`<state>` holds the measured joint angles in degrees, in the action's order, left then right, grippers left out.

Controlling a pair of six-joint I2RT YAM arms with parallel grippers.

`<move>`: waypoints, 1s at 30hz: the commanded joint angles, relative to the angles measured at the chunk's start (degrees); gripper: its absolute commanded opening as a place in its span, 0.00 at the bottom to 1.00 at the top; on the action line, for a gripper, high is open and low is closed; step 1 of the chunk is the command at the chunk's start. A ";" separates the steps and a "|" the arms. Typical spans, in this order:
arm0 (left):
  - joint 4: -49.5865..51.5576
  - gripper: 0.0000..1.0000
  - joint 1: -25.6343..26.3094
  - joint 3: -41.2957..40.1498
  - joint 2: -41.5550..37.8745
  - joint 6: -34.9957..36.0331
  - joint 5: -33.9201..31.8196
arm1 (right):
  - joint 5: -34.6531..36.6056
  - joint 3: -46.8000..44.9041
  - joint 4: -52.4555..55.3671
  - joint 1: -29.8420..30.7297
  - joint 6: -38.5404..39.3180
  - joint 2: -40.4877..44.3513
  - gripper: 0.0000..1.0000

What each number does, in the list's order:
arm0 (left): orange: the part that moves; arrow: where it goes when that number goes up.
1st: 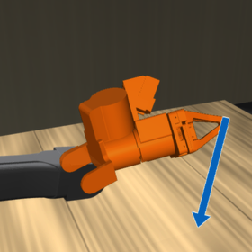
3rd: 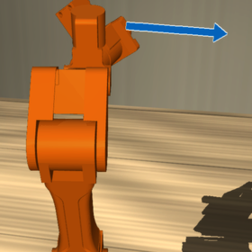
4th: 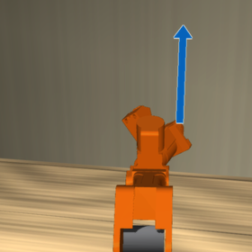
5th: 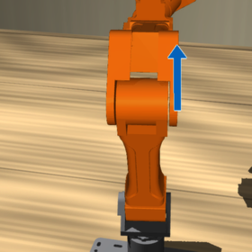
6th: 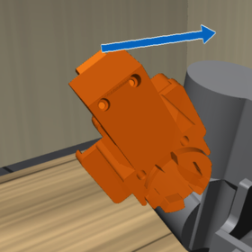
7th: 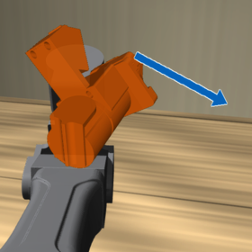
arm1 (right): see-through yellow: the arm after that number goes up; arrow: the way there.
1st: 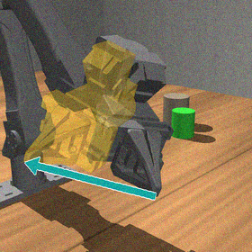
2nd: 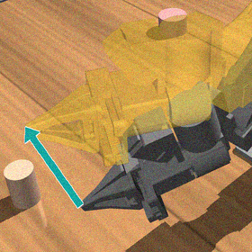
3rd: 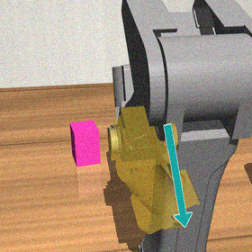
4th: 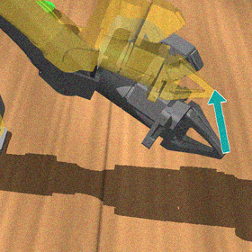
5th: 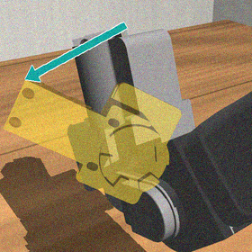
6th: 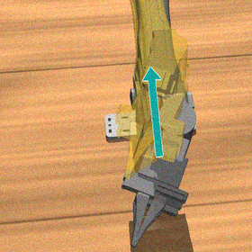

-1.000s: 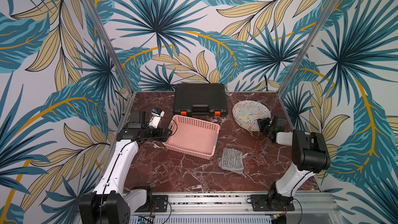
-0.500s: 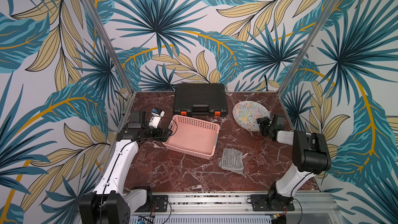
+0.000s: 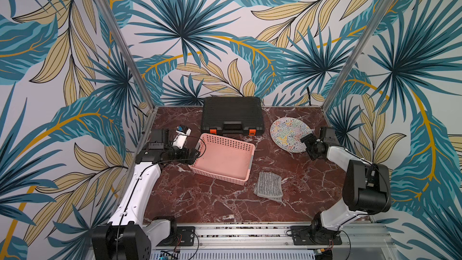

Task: Wipe the wet plate dry
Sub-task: Place the plate on the plate, then adjust the bin at the center of the board.

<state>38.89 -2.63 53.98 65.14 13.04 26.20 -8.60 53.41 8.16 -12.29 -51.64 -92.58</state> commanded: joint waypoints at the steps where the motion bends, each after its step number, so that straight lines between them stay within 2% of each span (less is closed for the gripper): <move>1: -1.30 1.00 -0.52 -0.51 -1.29 -0.22 -2.03 | 0.77 1.09 7.71 -0.04 2.71 3.53 0.82; 3: -1.85 0.99 -0.49 -0.17 -1.63 -0.33 -5.32 | -0.08 0.77 8.29 0.36 3.44 5.61 0.82; 4: -2.03 0.95 -0.48 0.12 -1.69 -0.32 -7.40 | -0.53 0.66 8.43 0.76 3.92 6.94 0.82; 5: -2.11 0.86 -0.47 0.39 -1.50 -0.11 -9.58 | -0.63 0.57 8.91 1.39 4.44 8.26 0.82; 7: -2.34 0.61 -0.51 0.81 -0.51 0.49 -14.00 | -0.30 0.19 9.74 3.19 5.81 11.16 0.82; 8: -2.23 0.40 -0.46 1.15 0.37 1.24 -15.59 | 0.24 -0.38 9.96 4.36 6.37 12.64 0.82; 9: -2.34 0.26 -0.50 1.29 1.40 1.73 -17.82 | 0.75 -1.10 9.91 5.26 6.82 14.26 0.82; 10: -2.55 0.17 -0.45 1.33 2.45 2.14 -20.25 | 1.36 -1.92 9.48 6.53 7.34 15.86 0.82; 12: -2.94 0.15 -0.45 1.26 4.84 2.58 -24.50 | 3.32 -4.13 8.49 9.12 8.93 19.99 0.82; 15: -3.25 0.17 0.30 0.86 8.61 4.01 -26.73 | 6.61 -6.48 7.73 12.12 11.27 24.66 0.83; 20: -6.45 0.19 2.74 -1.29 13.44 5.90 -29.95 | 6.65 -10.04 3.30 13.00 12.62 31.48 0.83; 30: -5.18 0.23 9.97 -6.44 14.17 9.84 -14.51 | 5.38 -10.92 2.73 13.02 15.09 35.22 0.85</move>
<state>33.76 6.24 49.01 80.55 20.62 5.32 -3.44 43.62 11.86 0.45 -38.52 -57.95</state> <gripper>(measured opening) 0.225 0.850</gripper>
